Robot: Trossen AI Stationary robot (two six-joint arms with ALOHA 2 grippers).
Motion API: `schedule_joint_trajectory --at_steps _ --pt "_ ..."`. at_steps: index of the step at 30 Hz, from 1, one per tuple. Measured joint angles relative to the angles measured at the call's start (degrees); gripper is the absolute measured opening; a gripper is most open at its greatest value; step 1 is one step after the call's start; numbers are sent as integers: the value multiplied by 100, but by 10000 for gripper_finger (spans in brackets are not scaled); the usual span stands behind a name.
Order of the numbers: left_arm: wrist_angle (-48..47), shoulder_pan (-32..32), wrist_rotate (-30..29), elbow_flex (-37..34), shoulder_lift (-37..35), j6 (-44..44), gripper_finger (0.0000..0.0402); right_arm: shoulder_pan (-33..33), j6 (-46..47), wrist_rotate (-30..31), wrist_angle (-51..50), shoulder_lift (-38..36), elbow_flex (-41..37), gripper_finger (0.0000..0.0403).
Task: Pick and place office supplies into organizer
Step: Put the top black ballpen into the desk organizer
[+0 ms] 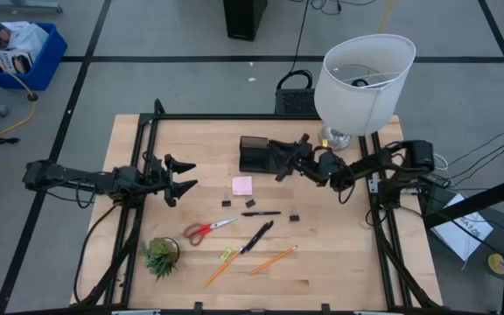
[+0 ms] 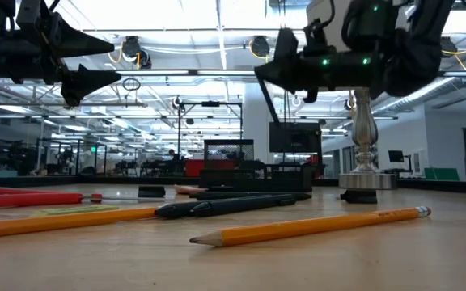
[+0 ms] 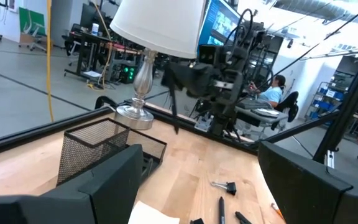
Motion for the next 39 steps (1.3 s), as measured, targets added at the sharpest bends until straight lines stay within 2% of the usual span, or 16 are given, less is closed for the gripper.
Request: schedule_joint_trajectory --at_steps 6,13,19,25,36,39 --pt "-7 0 0 0 0 37 324 -148 -378 -30 653 757 475 50" --pt "-11 0 2 0 0 -8 324 -211 -891 -469 636 1163 1335 50" --pt "-22 -4 46 0 2 -59 324 -340 -1160 -317 495 1240 1721 50" --pt "-19 -2 49 0 0 -45 324 -682 -938 -322 -353 1250 1975 50" --pt "-11 0 55 0 0 -76 324 -936 -832 -356 -760 1244 2003 50" --pt "-2 0 55 0 0 -79 324 -962 -795 -544 -845 1242 2003 50"
